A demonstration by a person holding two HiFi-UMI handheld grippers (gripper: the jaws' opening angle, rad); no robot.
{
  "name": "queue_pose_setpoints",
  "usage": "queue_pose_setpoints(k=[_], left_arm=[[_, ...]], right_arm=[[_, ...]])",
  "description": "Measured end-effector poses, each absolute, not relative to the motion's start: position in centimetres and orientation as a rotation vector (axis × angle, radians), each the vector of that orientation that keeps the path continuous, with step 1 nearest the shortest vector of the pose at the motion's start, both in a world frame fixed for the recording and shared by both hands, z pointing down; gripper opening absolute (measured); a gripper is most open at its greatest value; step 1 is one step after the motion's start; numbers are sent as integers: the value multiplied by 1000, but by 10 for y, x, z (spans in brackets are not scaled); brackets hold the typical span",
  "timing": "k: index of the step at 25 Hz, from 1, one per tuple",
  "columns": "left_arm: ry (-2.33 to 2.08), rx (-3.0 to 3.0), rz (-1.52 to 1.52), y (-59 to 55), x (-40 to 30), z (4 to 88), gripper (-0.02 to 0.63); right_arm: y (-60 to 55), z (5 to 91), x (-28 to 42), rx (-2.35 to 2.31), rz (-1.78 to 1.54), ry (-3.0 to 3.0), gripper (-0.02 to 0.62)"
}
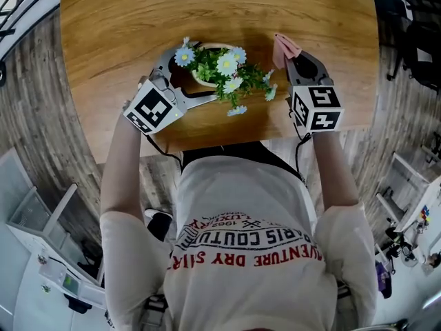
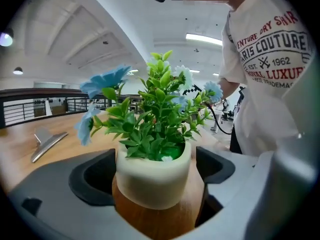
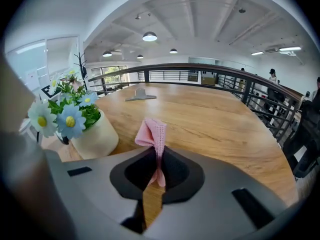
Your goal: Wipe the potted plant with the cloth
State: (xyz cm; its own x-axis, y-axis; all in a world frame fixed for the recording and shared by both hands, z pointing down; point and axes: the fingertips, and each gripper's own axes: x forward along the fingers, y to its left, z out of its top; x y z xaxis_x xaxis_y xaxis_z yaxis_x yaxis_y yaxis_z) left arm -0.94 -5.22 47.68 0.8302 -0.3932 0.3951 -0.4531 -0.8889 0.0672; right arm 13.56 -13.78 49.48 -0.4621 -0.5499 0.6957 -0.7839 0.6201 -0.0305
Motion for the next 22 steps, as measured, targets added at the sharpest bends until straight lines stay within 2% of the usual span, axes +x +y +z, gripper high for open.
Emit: queue_pose_setpoints(k=[10,22], left_arm=[[-465,2938,628,-60,1,478,491],[-561,2961,543,-46,6,470,491]], right_arm=[[-137,495,128,1015,460,-2198,43],[-131,494,126,1029,466,-2199,43]])
